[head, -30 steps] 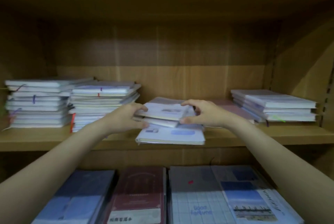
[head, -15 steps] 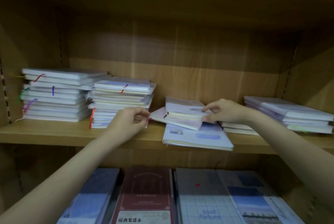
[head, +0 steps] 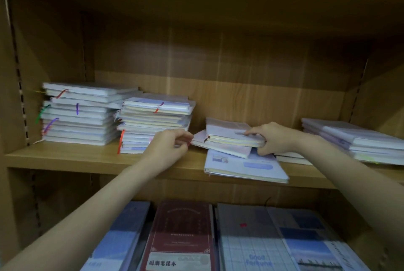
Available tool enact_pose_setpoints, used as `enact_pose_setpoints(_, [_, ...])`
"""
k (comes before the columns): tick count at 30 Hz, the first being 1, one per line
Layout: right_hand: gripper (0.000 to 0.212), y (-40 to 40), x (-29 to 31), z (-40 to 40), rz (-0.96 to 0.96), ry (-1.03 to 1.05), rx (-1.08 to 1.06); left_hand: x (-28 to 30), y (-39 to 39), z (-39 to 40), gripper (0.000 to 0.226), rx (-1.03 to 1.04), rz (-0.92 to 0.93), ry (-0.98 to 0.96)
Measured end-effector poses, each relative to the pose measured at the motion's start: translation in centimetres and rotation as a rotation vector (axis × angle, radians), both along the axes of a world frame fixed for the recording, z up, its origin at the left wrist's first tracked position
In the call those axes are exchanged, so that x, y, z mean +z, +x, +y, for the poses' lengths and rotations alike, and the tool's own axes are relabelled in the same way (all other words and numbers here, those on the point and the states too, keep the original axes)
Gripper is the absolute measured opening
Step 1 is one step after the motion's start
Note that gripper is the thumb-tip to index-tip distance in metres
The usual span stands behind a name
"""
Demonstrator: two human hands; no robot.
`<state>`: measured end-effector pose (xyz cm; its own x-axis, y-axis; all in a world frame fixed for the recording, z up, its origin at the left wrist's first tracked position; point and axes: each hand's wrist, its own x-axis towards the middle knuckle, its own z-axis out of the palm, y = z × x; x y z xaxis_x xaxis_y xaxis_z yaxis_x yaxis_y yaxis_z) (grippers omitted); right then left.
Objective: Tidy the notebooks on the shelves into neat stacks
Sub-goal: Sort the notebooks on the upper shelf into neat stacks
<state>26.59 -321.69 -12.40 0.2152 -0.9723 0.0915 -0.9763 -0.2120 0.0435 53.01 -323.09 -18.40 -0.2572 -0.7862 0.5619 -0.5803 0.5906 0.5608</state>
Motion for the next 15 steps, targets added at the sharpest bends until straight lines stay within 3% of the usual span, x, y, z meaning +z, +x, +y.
enact_pose_setpoints(4, [0.010, -0.2, 0.7, 0.2, 0.107, -0.141, 0.075, 0.6, 0.5, 0.6, 0.034, -0.015, -0.034, -0.043])
enact_pose_setpoints(5, [0.018, -0.2, 1.2, 0.4, 0.106, -0.178, 0.080, 0.7, 0.8, 0.7, 0.034, -0.009, -0.025, -0.049])
enact_pose_setpoints(8, [0.010, -0.5, 2.4, 1.2, 0.104, -0.326, 0.077, 0.6, 1.5, 0.7, 0.033, 0.024, 0.012, -0.072])
enact_pose_setpoints(11, [0.021, 0.4, 2.5, 2.2, 0.088, -0.417, 0.106, 0.4, 1.3, 0.5, 0.031, 0.058, 0.040, -0.098])
enact_pose_setpoints(15, [0.035, 2.4, 0.8, 1.9, 0.151, -0.146, 0.097, -0.4, 0.6, 0.6, 0.030, 0.053, 0.041, -0.079])
